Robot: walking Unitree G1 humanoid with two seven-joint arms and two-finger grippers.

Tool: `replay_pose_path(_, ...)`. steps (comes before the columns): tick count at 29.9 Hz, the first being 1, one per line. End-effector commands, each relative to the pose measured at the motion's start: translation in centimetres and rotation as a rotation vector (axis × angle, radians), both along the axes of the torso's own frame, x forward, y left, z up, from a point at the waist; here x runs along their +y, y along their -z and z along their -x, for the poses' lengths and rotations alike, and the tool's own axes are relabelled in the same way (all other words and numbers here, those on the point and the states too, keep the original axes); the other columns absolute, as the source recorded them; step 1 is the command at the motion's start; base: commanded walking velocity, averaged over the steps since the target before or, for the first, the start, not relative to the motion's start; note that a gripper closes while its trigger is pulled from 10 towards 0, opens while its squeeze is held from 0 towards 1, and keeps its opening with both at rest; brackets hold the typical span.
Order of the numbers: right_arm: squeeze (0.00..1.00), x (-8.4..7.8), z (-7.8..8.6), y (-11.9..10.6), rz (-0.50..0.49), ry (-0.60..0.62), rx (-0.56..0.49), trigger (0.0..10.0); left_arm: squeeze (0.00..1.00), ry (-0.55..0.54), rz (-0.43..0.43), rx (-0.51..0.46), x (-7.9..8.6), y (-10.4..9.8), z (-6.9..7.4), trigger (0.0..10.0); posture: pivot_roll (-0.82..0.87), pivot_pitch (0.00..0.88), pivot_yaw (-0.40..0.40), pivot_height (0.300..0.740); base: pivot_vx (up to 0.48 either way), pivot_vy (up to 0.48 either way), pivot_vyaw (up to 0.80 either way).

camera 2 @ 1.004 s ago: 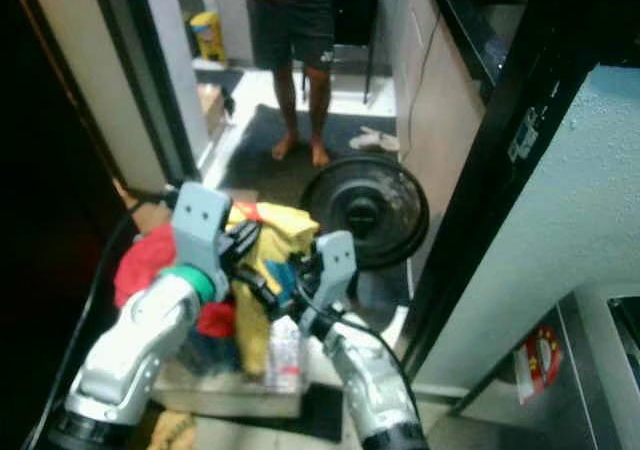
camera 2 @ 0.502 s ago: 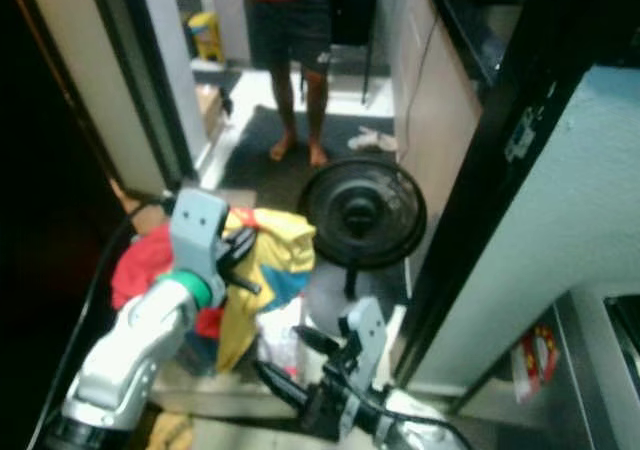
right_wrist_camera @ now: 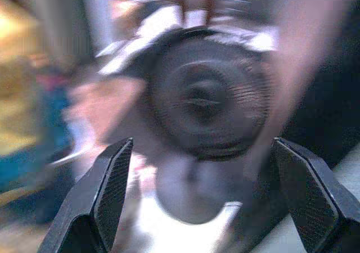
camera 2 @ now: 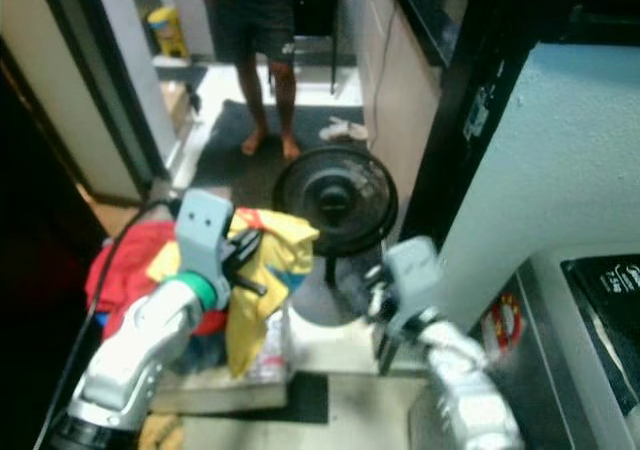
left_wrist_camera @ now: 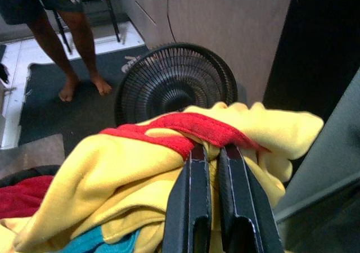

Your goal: Clothes washing

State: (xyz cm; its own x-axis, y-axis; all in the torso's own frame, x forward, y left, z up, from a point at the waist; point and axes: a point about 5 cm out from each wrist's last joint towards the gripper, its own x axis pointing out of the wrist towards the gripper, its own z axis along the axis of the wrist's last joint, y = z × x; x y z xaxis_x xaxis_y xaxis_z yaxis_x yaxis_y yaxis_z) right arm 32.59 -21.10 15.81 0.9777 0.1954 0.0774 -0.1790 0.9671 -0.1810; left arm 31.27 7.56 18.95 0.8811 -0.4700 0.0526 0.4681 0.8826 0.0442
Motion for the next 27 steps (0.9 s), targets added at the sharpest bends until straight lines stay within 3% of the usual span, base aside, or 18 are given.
replay_pose_path(1,1.0,-0.1,-0.2,0.7,-0.01,0.023,0.01,10.0,0.0,0.015,0.004,-0.019,-0.3,-0.3,0.1,10.0,-0.03,0.121,0.097,0.74,0.0,0.0,0.0)
replay_pose_path(2,1.0,0.3,-1.2,-0.2,-0.077,0.014,-0.012,10.0,0.0,0.018,0.004,-0.018,-0.4,-0.2,0.1,10.0,-0.02,0.122,0.096,0.74,0.0,0.0,0.0)
replay_pose_path(8,1.0,1.2,-1.9,-0.7,-0.155,-0.023,-0.019,10.0,0.0,0.017,0.005,-0.019,-0.5,-0.3,0.1,10.0,-0.02,0.122,0.094,0.74,0.0,0.0,0.0)
replay_pose_path(10,1.0,3.6,-2.5,-1.0,-0.263,-0.127,-0.011,10.0,0.0,0.001,0.009,-0.024,-0.4,-0.4,-0.1,10.0,-0.01,0.119,0.088,0.74,0.0,0.0,0.0)
replay_pose_path(11,0.0,5.3,-2.6,-1.0,-0.303,-0.188,-0.007,10.0,0.0,-0.015,0.012,-0.032,-0.2,-0.6,-0.1,10.0,-0.01,0.116,0.087,0.74,0.0,0.0,0.0)
replay_pose_path(12,0.0,6.3,-2.7,-1.0,-0.323,-0.224,-0.006,10.0,0.0,-0.025,0.014,-0.036,0.0,-0.7,-0.2,10.0,-0.01,0.116,0.087,0.74,0.0,0.0,0.0)
replay_pose_path(13,0.0,6.3,-2.7,-1.0,-0.323,-0.224,-0.006,10.0,0.0,-0.025,0.014,-0.036,0.0,-0.7,-0.2,10.0,-0.01,0.116,0.087,0.74,0.0,0.0,0.0)
replay_pose_path(15,0.0,8.3,-2.4,-0.9,-0.367,-0.273,-0.01,10.0,0.0,-0.05,0.003,-0.045,0.6,-0.8,-0.3,10.0,0.0,0.108,0.083,0.74,0.0,0.0,0.0)
replay_pose_path(18,0.0,9.6,-2.0,-0.7,-0.395,-0.298,-0.016,10.0,0.0,-0.067,-0.005,-0.045,1.1,-0.6,-0.2,10.0,0.01,0.104,0.082,0.74,0.0,0.0,0.0)
replay_pose_path(27,0.0,10.8,-1.5,-1.2,-0.448,-0.316,-0.059,10.0,0.0,-0.087,-0.021,-0.021,1.5,0.1,0.0,10.0,0.01,0.103,0.083,0.74,0.0,0.0,0.0)
